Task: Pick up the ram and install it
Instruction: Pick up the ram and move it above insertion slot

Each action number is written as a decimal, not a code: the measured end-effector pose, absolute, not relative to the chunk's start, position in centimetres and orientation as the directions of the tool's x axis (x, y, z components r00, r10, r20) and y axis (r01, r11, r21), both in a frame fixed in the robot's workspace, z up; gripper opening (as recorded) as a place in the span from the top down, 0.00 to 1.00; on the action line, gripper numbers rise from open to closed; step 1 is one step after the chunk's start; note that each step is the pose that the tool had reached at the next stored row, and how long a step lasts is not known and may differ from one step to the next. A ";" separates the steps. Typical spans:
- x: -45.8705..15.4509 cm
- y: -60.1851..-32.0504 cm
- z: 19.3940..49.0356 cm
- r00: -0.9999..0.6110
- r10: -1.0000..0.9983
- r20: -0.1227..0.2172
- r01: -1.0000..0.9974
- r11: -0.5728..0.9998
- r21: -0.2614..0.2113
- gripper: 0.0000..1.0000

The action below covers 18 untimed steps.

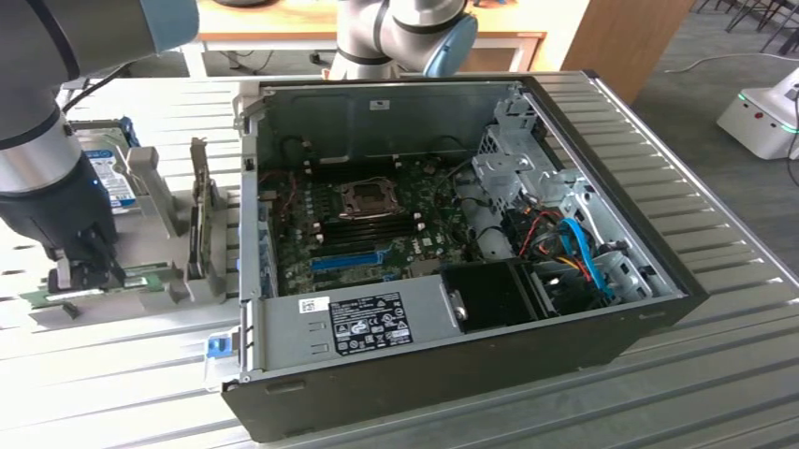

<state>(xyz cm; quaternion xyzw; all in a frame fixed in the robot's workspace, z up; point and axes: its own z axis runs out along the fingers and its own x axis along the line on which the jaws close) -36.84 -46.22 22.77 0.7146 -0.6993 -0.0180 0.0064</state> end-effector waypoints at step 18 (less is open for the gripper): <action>-36.7 -46.2 26.0 0.021 -1.000 -0.017 -0.999 -0.022 0.036 0.88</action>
